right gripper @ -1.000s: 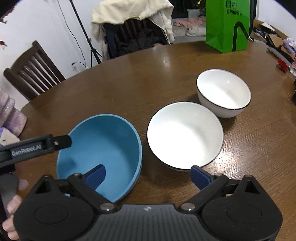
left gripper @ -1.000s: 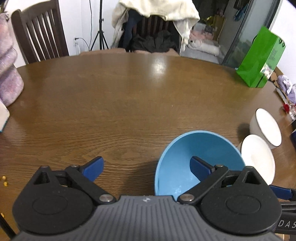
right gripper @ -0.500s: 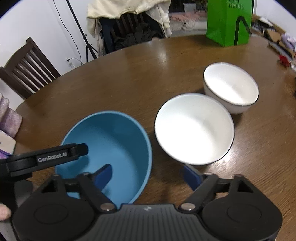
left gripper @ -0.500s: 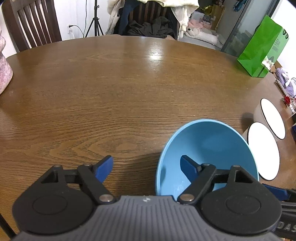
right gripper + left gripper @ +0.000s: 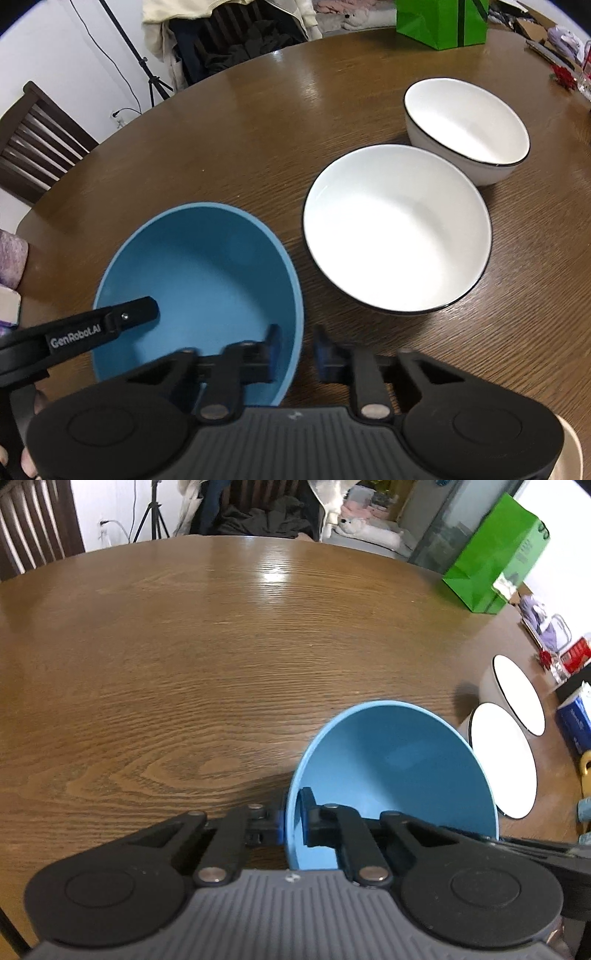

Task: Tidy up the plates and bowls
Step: 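Lift the blue bowl with both grippers and carry it toward the snack boxes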

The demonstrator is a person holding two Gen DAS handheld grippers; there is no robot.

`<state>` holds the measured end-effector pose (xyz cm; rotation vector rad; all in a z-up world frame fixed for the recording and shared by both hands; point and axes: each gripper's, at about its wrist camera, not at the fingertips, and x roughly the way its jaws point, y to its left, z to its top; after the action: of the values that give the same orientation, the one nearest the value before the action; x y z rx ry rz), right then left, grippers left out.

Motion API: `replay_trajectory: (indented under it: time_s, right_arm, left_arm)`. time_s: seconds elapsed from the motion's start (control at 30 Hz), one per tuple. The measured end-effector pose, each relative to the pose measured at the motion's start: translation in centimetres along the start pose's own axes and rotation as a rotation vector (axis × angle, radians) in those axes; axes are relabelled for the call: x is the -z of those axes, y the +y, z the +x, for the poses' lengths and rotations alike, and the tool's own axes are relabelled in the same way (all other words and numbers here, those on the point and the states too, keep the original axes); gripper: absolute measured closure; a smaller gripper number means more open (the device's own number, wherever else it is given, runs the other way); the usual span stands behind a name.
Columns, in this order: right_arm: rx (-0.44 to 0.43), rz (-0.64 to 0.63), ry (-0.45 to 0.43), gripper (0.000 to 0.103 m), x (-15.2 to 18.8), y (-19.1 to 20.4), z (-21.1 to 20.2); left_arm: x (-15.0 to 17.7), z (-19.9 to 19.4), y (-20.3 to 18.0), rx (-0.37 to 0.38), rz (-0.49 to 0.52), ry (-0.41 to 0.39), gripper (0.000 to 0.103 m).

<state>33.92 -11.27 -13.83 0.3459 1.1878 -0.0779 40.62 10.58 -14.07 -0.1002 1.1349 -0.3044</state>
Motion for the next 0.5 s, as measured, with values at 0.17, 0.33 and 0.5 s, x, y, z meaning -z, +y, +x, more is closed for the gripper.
replay_trajectory:
  time_s: [0.17,0.33,0.5]
  right_arm:
    - [0.013,0.009,-0.013,0.096,0.1,0.1,0.1]
    - [0.009,0.003,-0.022,0.096,0.3,0.3,-0.1]
    - [-0.014,-0.022,-0.039,0.095,0.9,0.3,-1.1]
  left_arm:
    - [0.1,0.0,0.0,0.008,0.009,0.001,0.095]
    - [0.4,-0.9,-0.1,-0.003,0.004,-0.02,0.095]
    - [0.9,-2.4,-0.4,-0.021,0.0,-0.041,0.095]
